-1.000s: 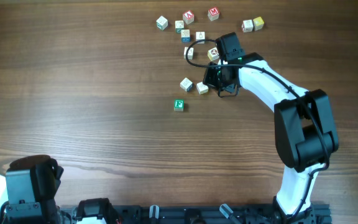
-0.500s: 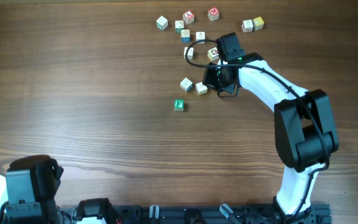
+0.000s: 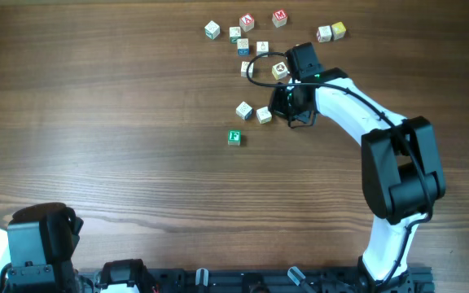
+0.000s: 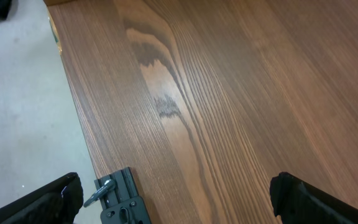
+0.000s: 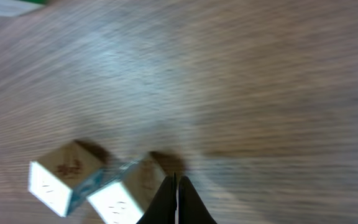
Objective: Form a circle
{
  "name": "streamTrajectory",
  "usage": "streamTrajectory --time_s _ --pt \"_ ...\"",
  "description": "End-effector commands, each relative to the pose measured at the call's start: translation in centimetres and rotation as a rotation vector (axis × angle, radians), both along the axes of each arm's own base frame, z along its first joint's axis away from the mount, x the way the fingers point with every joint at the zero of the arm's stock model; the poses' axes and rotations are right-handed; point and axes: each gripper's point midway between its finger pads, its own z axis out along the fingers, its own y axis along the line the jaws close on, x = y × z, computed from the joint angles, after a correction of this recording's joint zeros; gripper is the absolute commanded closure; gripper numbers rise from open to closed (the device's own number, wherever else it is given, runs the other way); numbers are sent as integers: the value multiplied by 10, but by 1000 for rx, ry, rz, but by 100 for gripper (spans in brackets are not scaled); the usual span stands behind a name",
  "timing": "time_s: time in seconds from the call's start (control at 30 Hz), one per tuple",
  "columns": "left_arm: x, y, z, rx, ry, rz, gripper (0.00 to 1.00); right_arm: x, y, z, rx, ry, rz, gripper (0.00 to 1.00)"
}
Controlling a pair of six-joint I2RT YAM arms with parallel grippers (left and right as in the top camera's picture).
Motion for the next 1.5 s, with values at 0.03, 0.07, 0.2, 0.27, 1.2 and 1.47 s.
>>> streamTrajectory --time_s 0.03,0.07,0.2,0.27,1.2,1.47 --pt "-1 1 0 -2 -11 17 0 1 -14 -5 -28 35 -50 96" --pt "-1 1 0 -1 -10 17 0 -2 -15 -2 -31 42 -49 96" --pt "-1 1 0 -2 -11 17 0 -17 -18 3 -46 89 -46 96" --pt "-1 1 0 -2 -11 17 0 -18 -18 3 -48 93 -42 96" --pt "-1 1 0 -1 -10 17 0 -12 14 15 88 2 177 96" --pt "-1 1 0 -2 -10 17 0 -10 15 15 93 -5 178 96"
